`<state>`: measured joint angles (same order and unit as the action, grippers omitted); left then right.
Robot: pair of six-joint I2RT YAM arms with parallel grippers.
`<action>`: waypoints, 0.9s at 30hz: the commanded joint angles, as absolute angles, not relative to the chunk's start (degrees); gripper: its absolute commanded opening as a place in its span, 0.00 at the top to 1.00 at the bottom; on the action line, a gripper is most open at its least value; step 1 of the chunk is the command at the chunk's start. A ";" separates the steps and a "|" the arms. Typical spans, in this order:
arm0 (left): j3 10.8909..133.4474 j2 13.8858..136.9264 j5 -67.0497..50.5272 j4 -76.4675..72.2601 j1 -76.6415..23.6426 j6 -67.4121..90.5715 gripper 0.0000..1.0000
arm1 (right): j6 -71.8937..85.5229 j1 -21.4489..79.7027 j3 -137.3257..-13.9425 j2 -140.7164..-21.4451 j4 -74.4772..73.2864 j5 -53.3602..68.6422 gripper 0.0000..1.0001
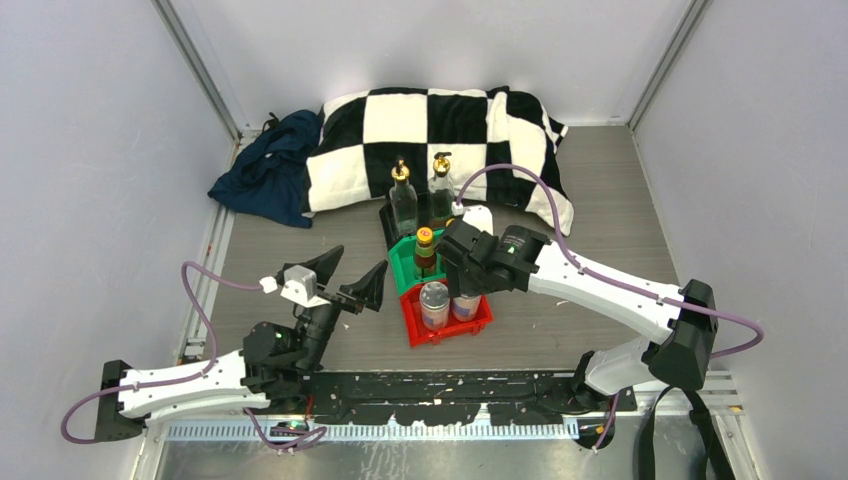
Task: Organize the condiment bottles
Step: Place the bottle in the storage box.
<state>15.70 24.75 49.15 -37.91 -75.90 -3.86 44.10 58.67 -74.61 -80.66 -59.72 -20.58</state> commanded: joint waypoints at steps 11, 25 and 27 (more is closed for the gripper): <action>15.12 24.96 50.45 -41.09 -76.03 -3.65 0.00 | 43.95 58.45 -73.41 -79.19 -56.00 -21.44 0.99; 14.77 25.05 50.51 -41.32 -76.07 -3.34 0.00 | 43.99 58.45 -72.42 -78.85 -55.11 -21.37 0.99; 14.77 25.06 50.52 -41.31 -76.06 -3.27 0.00 | 43.92 58.46 -72.42 -78.85 -55.17 -21.35 0.99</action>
